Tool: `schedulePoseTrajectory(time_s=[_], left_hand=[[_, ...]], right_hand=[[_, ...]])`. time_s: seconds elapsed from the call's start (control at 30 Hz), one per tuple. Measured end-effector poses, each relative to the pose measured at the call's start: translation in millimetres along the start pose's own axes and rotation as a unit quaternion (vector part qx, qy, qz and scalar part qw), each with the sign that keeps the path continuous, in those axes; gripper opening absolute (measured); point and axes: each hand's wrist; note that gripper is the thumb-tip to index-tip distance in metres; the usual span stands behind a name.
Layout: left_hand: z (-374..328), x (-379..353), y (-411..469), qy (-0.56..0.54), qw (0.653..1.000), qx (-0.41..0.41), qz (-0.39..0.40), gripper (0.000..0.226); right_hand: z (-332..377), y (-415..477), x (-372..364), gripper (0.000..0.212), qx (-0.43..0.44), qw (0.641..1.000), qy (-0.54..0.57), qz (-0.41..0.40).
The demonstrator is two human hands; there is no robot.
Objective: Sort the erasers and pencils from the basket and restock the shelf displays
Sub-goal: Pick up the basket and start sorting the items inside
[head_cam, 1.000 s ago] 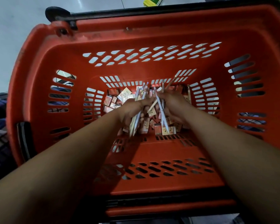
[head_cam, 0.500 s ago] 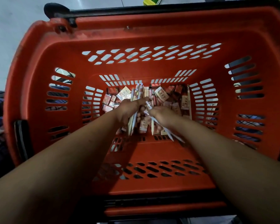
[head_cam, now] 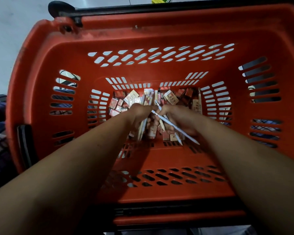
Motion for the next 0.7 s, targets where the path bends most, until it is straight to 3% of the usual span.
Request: schedulePoseTrajectory(time_s=[0.1,0.2,0.3,0.4,0.5,0.57,0.63,0.7], left_hand=[[5.8,-3.3,0.1,-0.038,0.998,0.008,0.054,0.049],[6.1,-1.4,-0.4,-0.060,0.998,0.000,0.014,0.030],[4.9,1.7,3.1,-0.108,0.994,0.001,0.001,0.021],[8.3,0.2,7.9,-0.145,0.985,0.031,0.085,0.018],[11.5,-4.8,10.3,-0.160,0.982,0.035,0.091,0.011],[10.8,-8.7,8.5,-0.160,0.983,0.020,0.088,0.008],[11.3,-11.6,7.6,-0.167,0.983,0.018,0.078,0.014],[13.1,-12.9,9.2,-0.160,0.984,0.010,0.073,0.038]], right_hand=[[4.2,0.1,2.0,0.022,-0.004,0.999,0.026,0.030],[3.9,2.3,4.8,0.019,-0.017,0.997,0.048,0.054],[1.2,2.0,13.4,0.020,-0.018,0.995,0.101,0.005],[0.8,-1.1,20.5,0.021,-0.014,0.985,0.155,-0.080],[-0.6,1.4,21.9,0.020,-0.008,0.971,0.172,-0.163],[-1.7,3.9,18.3,0.020,-0.013,0.965,0.192,-0.177],[-1.9,7.0,13.0,0.023,-0.018,0.966,0.197,-0.168],[-3.0,12.9,8.7,0.025,-0.011,0.972,0.163,-0.170]])
Point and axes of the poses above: each hand's wrist, its own y-axis towards the middle knuckle, its own x-axis out of the back of the hand, z = x × y, and after that the axes turned 9 degrees about y, right-handed
